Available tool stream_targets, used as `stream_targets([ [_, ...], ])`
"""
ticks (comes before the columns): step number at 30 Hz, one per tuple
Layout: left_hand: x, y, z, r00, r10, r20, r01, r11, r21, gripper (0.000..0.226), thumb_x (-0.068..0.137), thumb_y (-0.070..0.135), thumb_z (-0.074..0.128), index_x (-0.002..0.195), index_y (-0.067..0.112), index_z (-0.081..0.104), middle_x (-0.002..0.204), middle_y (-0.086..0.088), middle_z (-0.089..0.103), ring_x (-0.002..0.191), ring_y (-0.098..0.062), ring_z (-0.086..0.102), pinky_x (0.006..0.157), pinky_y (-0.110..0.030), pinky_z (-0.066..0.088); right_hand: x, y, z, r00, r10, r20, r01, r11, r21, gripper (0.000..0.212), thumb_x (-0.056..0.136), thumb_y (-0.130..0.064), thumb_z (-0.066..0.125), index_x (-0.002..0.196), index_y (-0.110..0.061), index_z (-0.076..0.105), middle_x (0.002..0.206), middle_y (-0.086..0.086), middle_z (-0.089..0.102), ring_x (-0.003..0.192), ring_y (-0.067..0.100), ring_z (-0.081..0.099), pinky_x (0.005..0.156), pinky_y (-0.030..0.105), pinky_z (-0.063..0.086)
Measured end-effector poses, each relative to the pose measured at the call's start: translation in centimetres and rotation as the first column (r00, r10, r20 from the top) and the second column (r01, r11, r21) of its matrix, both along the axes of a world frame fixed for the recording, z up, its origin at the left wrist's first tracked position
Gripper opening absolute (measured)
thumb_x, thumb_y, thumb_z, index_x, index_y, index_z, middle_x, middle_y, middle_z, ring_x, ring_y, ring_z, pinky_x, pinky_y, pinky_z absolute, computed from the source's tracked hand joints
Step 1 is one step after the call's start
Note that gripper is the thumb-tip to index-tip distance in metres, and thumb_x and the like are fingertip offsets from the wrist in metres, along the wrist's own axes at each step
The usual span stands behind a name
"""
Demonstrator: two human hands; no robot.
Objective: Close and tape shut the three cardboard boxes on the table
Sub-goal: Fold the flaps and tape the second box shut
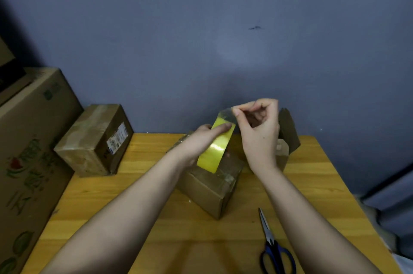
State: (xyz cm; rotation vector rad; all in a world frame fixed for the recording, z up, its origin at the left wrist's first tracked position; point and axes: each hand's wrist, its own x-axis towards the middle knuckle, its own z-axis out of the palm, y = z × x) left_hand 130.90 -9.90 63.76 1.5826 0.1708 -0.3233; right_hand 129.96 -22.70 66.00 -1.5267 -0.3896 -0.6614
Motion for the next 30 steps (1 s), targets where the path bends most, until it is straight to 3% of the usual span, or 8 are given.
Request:
stream_targets([
  [4, -0.9, 0.0, 0.2, 0.989, -0.074, -0.132, 0.041, 0.971, -0.235, 0.041, 0.086, 0.039, 0.064, 0.098, -0.001, 0.064, 0.077, -0.018, 0.068, 0.061, -0.024, 0.066, 0.064, -0.033, 0.058, 2.6, -0.2, 0.4, 0.992, 0.046, -0.116, -0.044, 0.999, 0.017, 0.039, 0.083, 0.004, 0.067, 0.086, -0.026, 0.042, 0.080, 0.000, 0.059, 0.079, 0.015, 0.062, 0.077, 0.025, 0.049],
  [8, -1.9, 0.5, -0.7, 0.991, -0.135, 0.002, 0.131, 0.964, -0.231, 0.040, 0.084, 0.038, 0.062, 0.109, 0.006, 0.065, 0.096, -0.016, 0.072, 0.087, -0.025, 0.069, 0.089, -0.040, 0.052, 5.7, -1.6, -0.3, 0.943, 0.131, -0.307, -0.107, 0.990, 0.091, 0.040, 0.079, 0.007, 0.071, 0.087, -0.021, 0.044, 0.078, 0.004, 0.060, 0.075, 0.013, 0.060, 0.080, 0.026, 0.049],
  [12, -2.8, 1.8, -1.4, 0.981, -0.100, 0.164, 0.138, 0.962, -0.235, 0.045, 0.084, 0.031, 0.066, 0.121, 0.006, 0.056, 0.097, -0.013, 0.073, 0.095, -0.025, 0.068, 0.089, -0.038, 0.051, 6.9, -1.3, -1.6, 0.918, 0.104, -0.383, -0.054, 0.989, 0.138, 0.037, 0.078, 0.007, 0.071, 0.083, -0.020, 0.047, 0.079, 0.006, 0.061, 0.075, 0.015, 0.059, 0.079, 0.029, 0.047],
  [17, -3.3, 2.4, -1.5, 0.913, -0.126, 0.389, 0.069, 0.985, 0.158, 0.040, 0.079, 0.047, 0.070, 0.097, 0.016, 0.051, 0.085, -0.011, 0.063, 0.079, -0.024, 0.062, 0.070, -0.035, 0.047, 7.8, -0.9, -2.6, 0.865, 0.036, -0.500, 0.086, 0.972, 0.217, 0.036, 0.080, 0.000, 0.074, 0.081, -0.022, 0.045, 0.083, 0.006, 0.060, 0.078, 0.018, 0.058, 0.076, 0.035, 0.049],
  [21, -2.8, 3.5, -1.8, 0.874, -0.223, 0.431, -0.122, 0.759, 0.639, 0.049, 0.077, 0.065, 0.058, 0.105, 0.027, 0.046, 0.090, 0.003, 0.059, 0.078, -0.014, 0.057, 0.068, -0.033, 0.048, 6.6, 0.4, -2.3, 0.911, -0.030, -0.410, 0.123, 0.972, 0.200, 0.038, 0.079, 0.002, 0.073, 0.079, -0.021, 0.043, 0.076, 0.002, 0.059, 0.071, 0.013, 0.059, 0.077, 0.035, 0.050],
  [23, -2.8, 3.7, -1.1, 0.917, -0.092, 0.389, -0.128, 0.854, 0.505, 0.037, 0.087, 0.048, 0.062, 0.103, 0.018, 0.047, 0.079, 0.002, 0.058, 0.063, -0.006, 0.055, 0.057, -0.024, 0.044, 5.6, 1.4, -1.8, 0.947, -0.071, -0.314, 0.120, 0.983, 0.139, 0.039, 0.079, 0.001, 0.074, 0.080, -0.022, 0.042, 0.074, -0.001, 0.060, 0.070, 0.012, 0.060, 0.075, 0.030, 0.051],
  [26, -3.4, 3.8, -0.1, 0.983, 0.087, 0.162, -0.086, 0.996, -0.012, 0.032, 0.094, 0.029, 0.058, 0.110, 0.003, 0.050, 0.068, -0.014, 0.061, 0.046, -0.016, 0.058, 0.047, -0.025, 0.049, 4.1, 3.0, -1.5, 0.975, -0.093, -0.202, 0.109, 0.992, 0.069, 0.040, 0.080, -0.001, 0.073, 0.080, -0.025, 0.041, 0.073, -0.003, 0.060, 0.071, 0.015, 0.063, 0.072, 0.029, 0.051],
  [30, -3.1, 4.8, 0.3, 0.981, 0.076, 0.177, -0.083, 0.996, 0.038, 0.027, 0.090, 0.032, 0.063, 0.098, 0.009, 0.051, 0.064, -0.012, 0.060, 0.047, -0.019, 0.056, 0.051, -0.028, 0.049, 2.0, 4.1, -1.2, 0.985, -0.142, -0.095, 0.148, 0.988, 0.053, 0.040, 0.081, -0.003, 0.072, 0.079, -0.028, 0.041, 0.076, -0.001, 0.062, 0.077, 0.020, 0.064, 0.076, 0.036, 0.052],
])
